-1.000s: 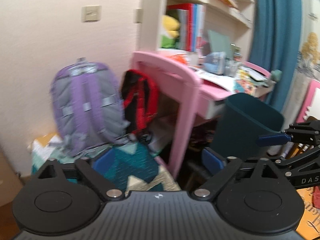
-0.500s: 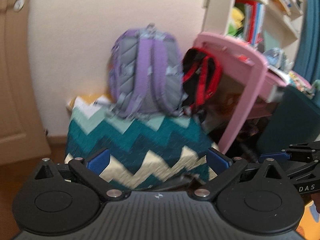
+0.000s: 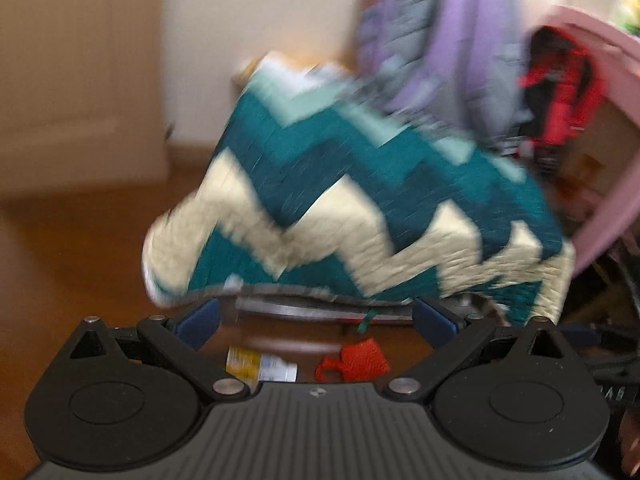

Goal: Collect trash
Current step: 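Move both tools back toward the trash pile by the bench, then grasp white tissue with left gripper while right gripper grasps red plastic bag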

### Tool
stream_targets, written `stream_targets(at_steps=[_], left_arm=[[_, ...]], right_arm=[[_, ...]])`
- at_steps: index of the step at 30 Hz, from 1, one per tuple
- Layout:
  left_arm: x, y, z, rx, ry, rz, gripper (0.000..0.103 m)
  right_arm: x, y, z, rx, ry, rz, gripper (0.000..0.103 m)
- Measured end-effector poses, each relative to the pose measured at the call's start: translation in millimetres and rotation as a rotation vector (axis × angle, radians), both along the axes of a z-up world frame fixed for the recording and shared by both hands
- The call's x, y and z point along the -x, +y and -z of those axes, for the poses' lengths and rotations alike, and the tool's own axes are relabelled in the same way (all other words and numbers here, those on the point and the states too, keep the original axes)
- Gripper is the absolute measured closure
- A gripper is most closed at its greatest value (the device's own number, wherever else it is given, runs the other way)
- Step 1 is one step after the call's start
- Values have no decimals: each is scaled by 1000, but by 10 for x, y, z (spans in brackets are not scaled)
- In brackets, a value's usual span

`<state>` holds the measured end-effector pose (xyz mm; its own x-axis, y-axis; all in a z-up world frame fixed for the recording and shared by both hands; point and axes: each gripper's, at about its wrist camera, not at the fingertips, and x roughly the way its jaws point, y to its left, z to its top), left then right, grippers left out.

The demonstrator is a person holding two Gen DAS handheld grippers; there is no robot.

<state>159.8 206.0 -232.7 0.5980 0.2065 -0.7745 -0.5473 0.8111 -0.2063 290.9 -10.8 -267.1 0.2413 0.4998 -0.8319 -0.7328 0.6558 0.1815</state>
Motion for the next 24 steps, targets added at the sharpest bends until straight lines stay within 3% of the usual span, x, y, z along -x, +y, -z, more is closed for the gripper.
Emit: stream_targets(at_steps=[8, 16, 24], left_arm=[[-151, 134, 1202, 98, 227, -168, 0], [-187, 300, 2379, 334, 432, -338, 0], [-87, 449, 3356, 526, 575, -464, 0]], right_arm=[[-160, 259, 998, 127, 98, -48, 41], [-248, 473, 1890, 249, 202, -132, 41], [-73, 684, 2601, 405, 206, -361, 41]])
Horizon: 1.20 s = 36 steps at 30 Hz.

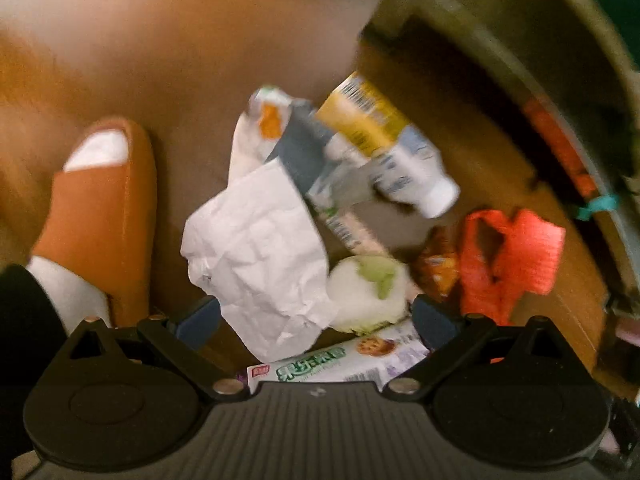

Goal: Collect trash
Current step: 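Grasp white tissue with left gripper while right gripper grasps red plastic bag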

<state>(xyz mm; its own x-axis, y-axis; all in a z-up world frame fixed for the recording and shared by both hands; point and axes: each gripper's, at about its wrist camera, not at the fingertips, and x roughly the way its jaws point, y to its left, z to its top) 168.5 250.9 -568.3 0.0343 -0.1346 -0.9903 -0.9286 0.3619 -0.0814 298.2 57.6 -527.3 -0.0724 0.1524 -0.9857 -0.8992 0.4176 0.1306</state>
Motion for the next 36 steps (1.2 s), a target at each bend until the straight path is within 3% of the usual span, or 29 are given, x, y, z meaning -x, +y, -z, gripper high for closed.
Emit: stream_targets(at_steps=[5, 12, 16, 18, 20, 22, 23, 24, 29, 36], left_arm=[[-21, 57, 470, 54, 52, -9, 1], [38, 134, 763, 53, 84, -38, 2], [66, 136, 882, 78, 96, -51, 25], [81, 131, 903, 80, 102, -61, 28], [113, 128, 913, 89, 86, -78, 46], [148, 146, 906, 91, 83, -81, 62], [154, 142, 902, 89, 84, -77, 69], [165, 139, 899, 88, 86, -75, 71], [218, 118, 812, 72, 80, -87, 85], [179, 82, 455, 77, 40, -65, 95]], right_arm=[[51, 41, 299, 42, -1, -63, 41], [46, 87, 606, 67, 6, -100, 41], [87, 122, 632, 41, -24, -129, 42], [104, 142, 627, 36, -46, -139, 43], [121, 138, 614, 30, -67, -155, 45], [140, 133, 604, 30, -99, -185, 61], [148, 127, 600, 35, -118, -195, 83], [148, 126, 598, 45, -138, -199, 88], [122, 122, 538, 54, -165, -204, 102], [16, 110, 131, 20, -156, -161, 103]])
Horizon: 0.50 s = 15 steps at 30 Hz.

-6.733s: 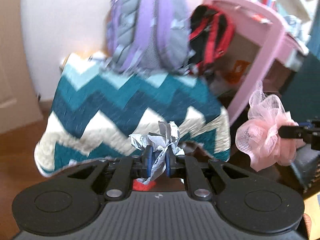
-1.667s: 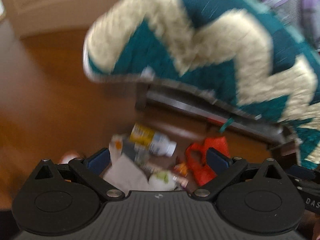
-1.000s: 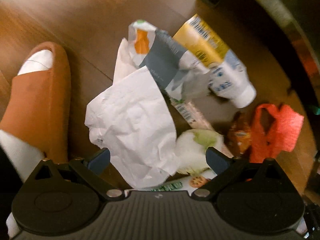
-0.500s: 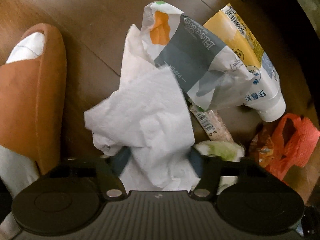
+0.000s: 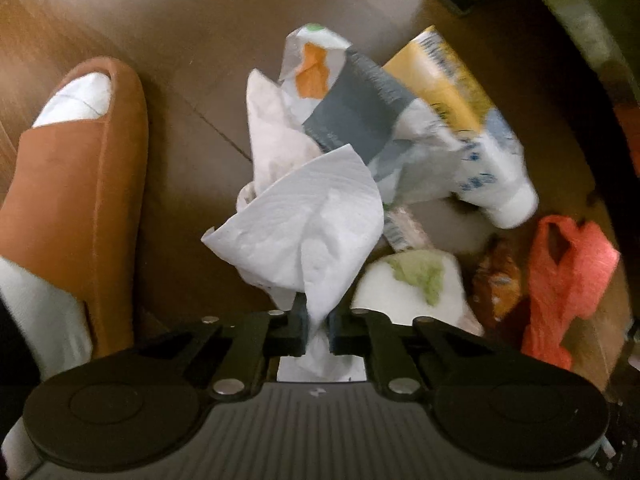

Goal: Collect trash
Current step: 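Grasp white tissue with left gripper while right gripper grasps red plastic bag, then carry tissue and red bag with both tools over the teal wastebasket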

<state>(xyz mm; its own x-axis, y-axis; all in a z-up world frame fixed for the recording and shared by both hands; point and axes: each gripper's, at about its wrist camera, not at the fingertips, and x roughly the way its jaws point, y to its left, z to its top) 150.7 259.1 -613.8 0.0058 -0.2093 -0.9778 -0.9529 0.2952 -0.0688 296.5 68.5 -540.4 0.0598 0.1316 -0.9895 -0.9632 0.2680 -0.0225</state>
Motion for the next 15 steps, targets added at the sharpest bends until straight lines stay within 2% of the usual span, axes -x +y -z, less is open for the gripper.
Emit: stream_targets(at_steps=[8, 15], left_arm=[[-28, 22, -788, -29, -78, 39, 96], [-86, -89, -1538, -67, -230, 106, 96]], right_arm=[[-279, -186, -880, -123, 51, 187, 103], [-300, -544, -1767, -255, 90, 337, 103]])
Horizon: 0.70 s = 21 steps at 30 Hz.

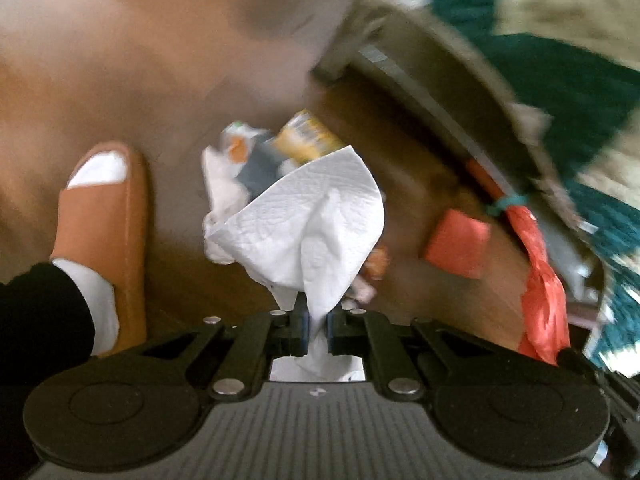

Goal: Collect trash
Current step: 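Carry tissue and red bag with both tools over the teal wastebasket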

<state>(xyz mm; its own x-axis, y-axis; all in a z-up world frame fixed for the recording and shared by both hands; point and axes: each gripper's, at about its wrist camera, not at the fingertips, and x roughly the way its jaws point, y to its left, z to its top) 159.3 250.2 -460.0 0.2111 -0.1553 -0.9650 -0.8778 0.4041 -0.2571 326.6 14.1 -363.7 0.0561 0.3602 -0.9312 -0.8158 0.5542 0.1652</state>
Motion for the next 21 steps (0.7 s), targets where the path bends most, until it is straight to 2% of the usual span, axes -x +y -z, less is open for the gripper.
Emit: stream_targets(at_steps=[8, 16, 21], left_arm=[[-77, -312, -986, -75, -191, 181, 96], [-70, -696, -1929, -117, -354, 360, 96], [-112, -1033, -2598, -185, -459, 471, 96]], right_arm=[[203, -425, -1053, -120, -77, 58, 103], [457, -1027, -2087, -212, -257, 99, 103], [534, -1439, -2697, -287, -352, 141, 103]])
